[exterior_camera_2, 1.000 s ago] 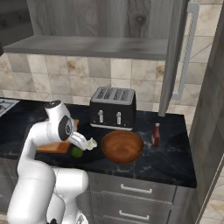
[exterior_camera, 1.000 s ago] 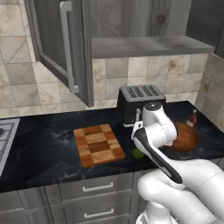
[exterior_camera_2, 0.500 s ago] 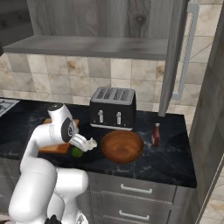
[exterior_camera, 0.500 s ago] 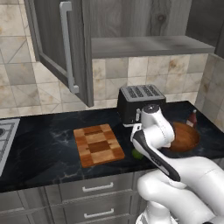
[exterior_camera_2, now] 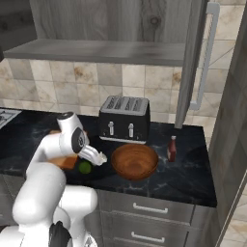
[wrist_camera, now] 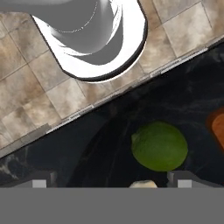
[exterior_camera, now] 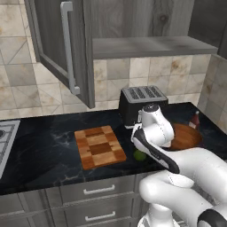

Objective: Open the cabinet. Place the bowl and condiment on the counter. Then place the lime and garlic on the cutting board.

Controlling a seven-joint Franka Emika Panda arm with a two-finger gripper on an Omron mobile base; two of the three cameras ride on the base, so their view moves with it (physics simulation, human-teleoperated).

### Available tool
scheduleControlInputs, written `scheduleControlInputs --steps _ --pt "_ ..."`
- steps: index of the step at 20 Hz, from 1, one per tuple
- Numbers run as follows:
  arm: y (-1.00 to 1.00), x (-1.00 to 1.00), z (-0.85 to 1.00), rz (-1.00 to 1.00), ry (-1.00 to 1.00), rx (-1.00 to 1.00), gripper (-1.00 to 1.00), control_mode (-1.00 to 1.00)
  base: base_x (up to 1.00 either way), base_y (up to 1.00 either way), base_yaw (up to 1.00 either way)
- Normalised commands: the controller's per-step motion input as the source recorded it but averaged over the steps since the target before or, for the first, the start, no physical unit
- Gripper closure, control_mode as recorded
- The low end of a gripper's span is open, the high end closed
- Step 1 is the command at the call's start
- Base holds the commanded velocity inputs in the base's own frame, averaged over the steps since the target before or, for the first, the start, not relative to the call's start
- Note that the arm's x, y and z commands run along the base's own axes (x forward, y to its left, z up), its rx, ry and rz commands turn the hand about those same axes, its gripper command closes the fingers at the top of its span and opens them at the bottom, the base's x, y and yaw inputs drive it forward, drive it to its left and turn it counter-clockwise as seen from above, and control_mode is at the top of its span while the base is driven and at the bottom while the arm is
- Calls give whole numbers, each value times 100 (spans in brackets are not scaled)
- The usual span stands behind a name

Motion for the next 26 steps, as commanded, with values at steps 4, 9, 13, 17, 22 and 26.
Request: scheduleControlInputs --steps 4,9,13,17,22,26 --pt "0 17 -4 0 2 0 -100 -100 0 0 0" --pt "0 12 -4 0 1 0 -100 -100 0 0 0" --pt "0 6 -3 0 0 1 -100 -100 0 0 0" --pt "-1 0 -3 0 0 3 -100 -100 0 0 0" --pt "-5 0 -6 0 0 4 -100 -100 0 0 0" --pt "-5 0 -6 0 0 3 -100 -100 0 0 0"
